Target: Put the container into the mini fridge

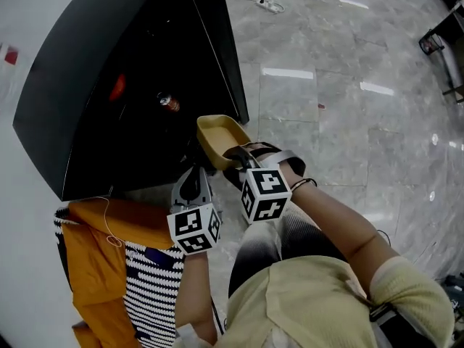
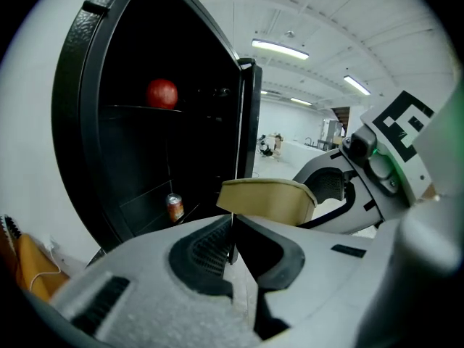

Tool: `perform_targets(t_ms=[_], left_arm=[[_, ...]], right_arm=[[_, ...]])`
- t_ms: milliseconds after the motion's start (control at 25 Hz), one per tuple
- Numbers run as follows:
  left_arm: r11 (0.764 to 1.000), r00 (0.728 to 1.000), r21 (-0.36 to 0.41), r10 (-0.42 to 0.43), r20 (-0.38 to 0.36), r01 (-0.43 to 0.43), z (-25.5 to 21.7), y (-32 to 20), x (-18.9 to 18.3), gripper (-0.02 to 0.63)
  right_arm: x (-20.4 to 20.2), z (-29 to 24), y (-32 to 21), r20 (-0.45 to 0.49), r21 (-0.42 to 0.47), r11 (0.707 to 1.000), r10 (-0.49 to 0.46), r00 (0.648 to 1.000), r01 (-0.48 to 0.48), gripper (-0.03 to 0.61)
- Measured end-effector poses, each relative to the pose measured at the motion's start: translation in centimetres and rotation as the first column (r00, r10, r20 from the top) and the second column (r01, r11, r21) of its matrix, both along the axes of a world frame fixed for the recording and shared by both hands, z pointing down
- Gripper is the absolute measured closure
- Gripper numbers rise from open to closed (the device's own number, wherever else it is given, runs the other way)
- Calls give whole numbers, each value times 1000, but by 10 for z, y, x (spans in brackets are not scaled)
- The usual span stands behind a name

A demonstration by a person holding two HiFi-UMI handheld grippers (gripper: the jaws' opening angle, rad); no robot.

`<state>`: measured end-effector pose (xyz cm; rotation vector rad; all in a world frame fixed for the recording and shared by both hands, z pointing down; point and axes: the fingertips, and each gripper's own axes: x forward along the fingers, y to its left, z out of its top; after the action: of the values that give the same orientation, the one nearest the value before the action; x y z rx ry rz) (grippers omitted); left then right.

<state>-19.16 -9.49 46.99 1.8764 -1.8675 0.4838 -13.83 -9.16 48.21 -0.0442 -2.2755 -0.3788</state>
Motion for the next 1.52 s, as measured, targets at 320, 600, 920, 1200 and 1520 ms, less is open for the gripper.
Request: perform_targets(t_ms=[320,600,920,1200,1520], left_arm=[[994,994,-3,-109,-9,109,22,-29,-15,581],[987,988,23,-157,2,157,29,-49,-27,581],[973,973,23,-230,-10,230,43,-58,-37,581],[961,962,31,-272,-33,273,50,-66,-48,581],[947,948,31,-318,-26,319,60,-77,-58,581]], right_arm=[[-19,24,-44,-13,37,996,-85,996,86,445],[-38,42,-68,-34,89,980,-177,984,180,445],[-64,49,-95,-47,215,943,-251,967,255,445],[-81,56,-119,-63,297,906,-297,953,302,445],[-106,69,-132,-73,346,873,-341,937,344,445]])
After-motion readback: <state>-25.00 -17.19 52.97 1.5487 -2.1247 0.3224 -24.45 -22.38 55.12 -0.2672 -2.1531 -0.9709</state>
